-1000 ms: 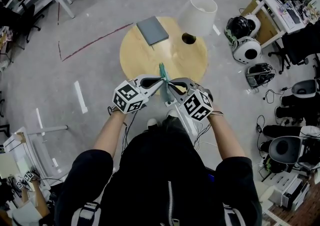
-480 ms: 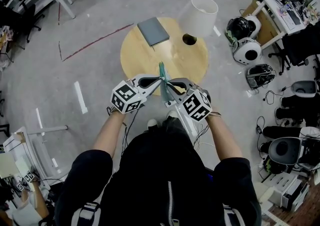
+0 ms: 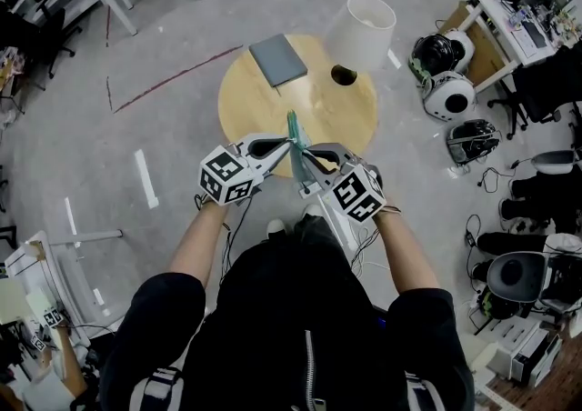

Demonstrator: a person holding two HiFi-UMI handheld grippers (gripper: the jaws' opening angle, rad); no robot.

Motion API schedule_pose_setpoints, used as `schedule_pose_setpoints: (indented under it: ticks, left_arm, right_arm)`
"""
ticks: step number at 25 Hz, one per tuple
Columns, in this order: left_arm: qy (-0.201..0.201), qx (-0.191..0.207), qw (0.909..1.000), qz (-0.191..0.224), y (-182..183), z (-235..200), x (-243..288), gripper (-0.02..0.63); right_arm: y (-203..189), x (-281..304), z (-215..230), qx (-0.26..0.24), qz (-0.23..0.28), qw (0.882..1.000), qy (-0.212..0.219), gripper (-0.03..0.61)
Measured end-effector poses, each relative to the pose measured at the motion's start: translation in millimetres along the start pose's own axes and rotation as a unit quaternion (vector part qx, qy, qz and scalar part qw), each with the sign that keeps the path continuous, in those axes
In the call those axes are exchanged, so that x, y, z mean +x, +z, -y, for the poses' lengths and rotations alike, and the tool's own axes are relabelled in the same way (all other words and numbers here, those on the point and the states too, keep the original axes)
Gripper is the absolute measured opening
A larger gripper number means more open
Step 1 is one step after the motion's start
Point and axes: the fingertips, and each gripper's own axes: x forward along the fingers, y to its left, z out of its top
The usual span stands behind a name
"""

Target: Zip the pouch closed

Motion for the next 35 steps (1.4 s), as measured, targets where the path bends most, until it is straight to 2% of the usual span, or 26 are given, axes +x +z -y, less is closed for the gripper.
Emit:
schedule_pose_setpoints:
  ticks: [10,20,31,35]
  left_arm:
    - [0.016,-0.011,0.9998,0.003,1,-12,-6,0.008]
    - [0.054,-0.032,0.998,0.008,-6,-35,-18,0.006]
    - [0.06,-0.024,0.9979,0.001,-11,-33,-25,0.008]
    - [0.087,-0.045,0.9951,0.014,-12,-46,-36,0.006]
  right_arm:
    - [4,0,2,0.008,0.004,1.0,0.0,0.014]
    - [-2,-3,1,0.018,0.007,1.0,0.002,0.014]
    - [-4,-5,-2,0.02,0.009,1.0,0.001,0.014]
    - [-7,-9,-2,0.024,0.012,1.0,-0.002,0.014]
